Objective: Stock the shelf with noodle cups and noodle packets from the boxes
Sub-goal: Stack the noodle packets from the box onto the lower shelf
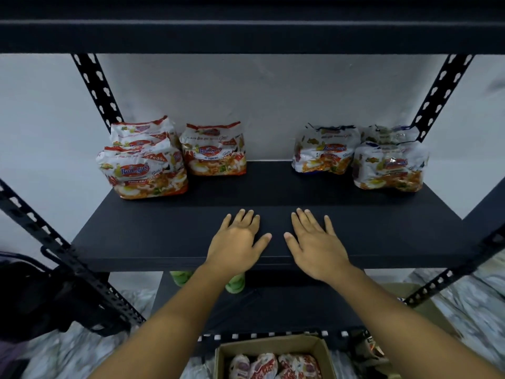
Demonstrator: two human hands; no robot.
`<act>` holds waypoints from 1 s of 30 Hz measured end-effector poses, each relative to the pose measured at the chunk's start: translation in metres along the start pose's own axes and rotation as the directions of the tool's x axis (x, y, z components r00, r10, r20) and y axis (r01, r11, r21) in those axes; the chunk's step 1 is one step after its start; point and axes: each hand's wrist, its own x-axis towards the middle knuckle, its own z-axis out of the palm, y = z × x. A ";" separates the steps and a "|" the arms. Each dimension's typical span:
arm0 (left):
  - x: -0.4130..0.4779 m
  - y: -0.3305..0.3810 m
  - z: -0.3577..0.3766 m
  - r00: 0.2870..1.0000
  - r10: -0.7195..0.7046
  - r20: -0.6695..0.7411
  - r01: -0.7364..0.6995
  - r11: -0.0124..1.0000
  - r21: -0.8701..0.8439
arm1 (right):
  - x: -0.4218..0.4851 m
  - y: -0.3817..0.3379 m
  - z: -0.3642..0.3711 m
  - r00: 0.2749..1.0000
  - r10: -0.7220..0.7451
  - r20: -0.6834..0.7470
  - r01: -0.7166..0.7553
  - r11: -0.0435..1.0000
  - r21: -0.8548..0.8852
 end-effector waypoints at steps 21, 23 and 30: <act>-0.186 0.060 0.054 0.998 -0.058 -0.025 0.049 0.966 -0.255 | -0.180 0.005 0.054 0.960 -0.275 -0.047 0.277 0.920 0.279; -0.211 0.066 0.084 0.993 -0.096 0.069 0.110 0.961 -0.252 | -0.204 0.008 0.079 0.957 -0.284 0.062 0.257 0.925 0.279; -0.274 0.076 0.166 0.901 -0.157 0.406 0.273 0.930 -0.247 | -0.265 0.017 0.154 0.892 -0.212 0.399 0.128 0.966 0.227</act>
